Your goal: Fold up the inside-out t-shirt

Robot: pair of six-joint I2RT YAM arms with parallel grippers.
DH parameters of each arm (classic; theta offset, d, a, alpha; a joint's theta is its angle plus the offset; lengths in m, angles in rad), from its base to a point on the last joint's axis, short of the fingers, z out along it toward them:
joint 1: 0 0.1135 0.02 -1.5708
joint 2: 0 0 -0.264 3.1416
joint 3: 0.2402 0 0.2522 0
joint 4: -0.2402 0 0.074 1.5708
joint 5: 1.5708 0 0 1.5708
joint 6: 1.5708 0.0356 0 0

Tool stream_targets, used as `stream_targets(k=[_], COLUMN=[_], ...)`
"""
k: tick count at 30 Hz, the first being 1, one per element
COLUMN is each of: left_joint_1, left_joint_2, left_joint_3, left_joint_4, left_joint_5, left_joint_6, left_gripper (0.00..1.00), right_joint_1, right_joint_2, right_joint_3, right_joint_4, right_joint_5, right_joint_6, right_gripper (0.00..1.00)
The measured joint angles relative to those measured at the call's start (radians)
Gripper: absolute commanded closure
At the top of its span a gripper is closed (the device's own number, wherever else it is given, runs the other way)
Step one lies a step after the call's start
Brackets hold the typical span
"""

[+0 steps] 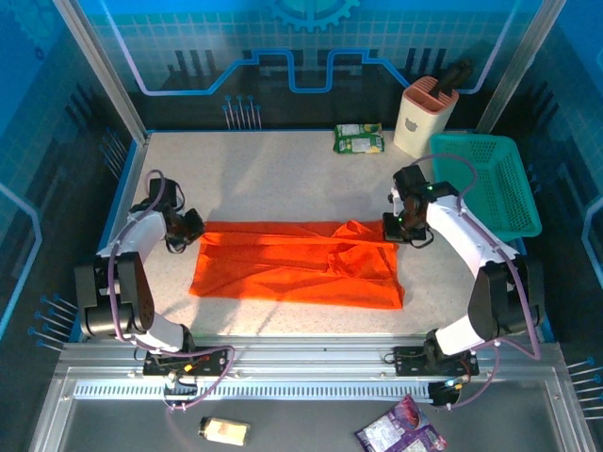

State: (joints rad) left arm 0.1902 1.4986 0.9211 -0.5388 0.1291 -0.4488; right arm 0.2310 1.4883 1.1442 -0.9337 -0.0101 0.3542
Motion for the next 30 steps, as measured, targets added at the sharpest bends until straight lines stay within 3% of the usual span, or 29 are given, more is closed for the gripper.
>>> stream_targets(k=[13,15,17,22,30], left_joint_1=[0.036,0.037,0.037,0.044,0.043], left_joint_2=[-0.054,-0.054,-0.055,-0.075,-0.132], left_joint_3=[-0.014,-0.019,-0.040,-0.129,-0.082], left_joint_4=[-0.016,-0.016,-0.010,-0.026,-0.066], left_joint_5=[0.015,0.018,0.019,0.017,0.018], left_joint_6=[-0.025,-0.028,-0.035,-0.069,-0.073], left_gripper=[1.00,0.96,0.86,0.69,0.70], right_joint_1=[0.006,0.007,0.008,0.019,0.055], right_joint_2=[-0.147,-0.159,-0.163,-0.168,-0.199], right_joint_3=[-0.092,-0.140,-0.186,-0.256,-0.167], right_joint_4=[-0.003,0.005,0.011,0.015,0.016], right_joint_5=[-0.026,-0.043,-0.060,-0.089,-0.096], right_joint_6=[0.084,0.102,0.119,0.167,0.169], right_gripper=[0.99,0.98,0.91,0.62,0.58])
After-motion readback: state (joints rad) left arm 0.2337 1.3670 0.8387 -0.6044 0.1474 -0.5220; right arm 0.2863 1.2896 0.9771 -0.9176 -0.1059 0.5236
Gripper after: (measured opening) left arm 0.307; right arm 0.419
